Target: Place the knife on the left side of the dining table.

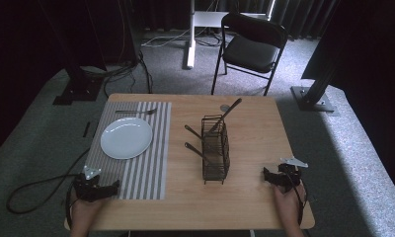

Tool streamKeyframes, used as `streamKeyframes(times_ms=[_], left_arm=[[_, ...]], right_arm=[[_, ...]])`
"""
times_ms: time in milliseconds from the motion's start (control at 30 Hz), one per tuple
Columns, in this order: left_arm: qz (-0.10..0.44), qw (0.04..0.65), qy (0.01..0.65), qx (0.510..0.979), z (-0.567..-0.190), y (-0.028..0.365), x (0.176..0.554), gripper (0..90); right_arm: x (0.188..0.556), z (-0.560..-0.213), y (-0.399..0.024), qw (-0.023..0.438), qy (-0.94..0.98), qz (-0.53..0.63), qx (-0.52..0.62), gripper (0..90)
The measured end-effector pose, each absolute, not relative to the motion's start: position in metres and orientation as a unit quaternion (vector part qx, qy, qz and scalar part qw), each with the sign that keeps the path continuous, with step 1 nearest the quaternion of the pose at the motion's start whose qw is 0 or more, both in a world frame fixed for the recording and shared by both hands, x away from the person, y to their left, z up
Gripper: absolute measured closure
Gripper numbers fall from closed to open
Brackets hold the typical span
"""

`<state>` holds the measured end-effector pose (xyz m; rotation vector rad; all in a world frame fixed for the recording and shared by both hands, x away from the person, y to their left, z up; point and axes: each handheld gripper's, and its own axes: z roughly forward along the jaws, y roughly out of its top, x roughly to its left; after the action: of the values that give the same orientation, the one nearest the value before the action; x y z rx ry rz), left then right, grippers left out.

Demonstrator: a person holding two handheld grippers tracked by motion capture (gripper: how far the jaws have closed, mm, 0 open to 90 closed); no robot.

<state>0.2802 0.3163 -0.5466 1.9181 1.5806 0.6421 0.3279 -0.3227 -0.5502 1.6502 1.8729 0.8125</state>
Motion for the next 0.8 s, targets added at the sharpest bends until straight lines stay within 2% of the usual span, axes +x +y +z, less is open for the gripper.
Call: streamKeyframes(times_ms=[800], left_arm=[[0.233,0.280,0.585,0.725,-0.5443,0.3193,0.2809,2.5]], right_arm=[[0.3257,-0.5503,-0.3234,0.257,0.688,0.298,0.610,11.9]])
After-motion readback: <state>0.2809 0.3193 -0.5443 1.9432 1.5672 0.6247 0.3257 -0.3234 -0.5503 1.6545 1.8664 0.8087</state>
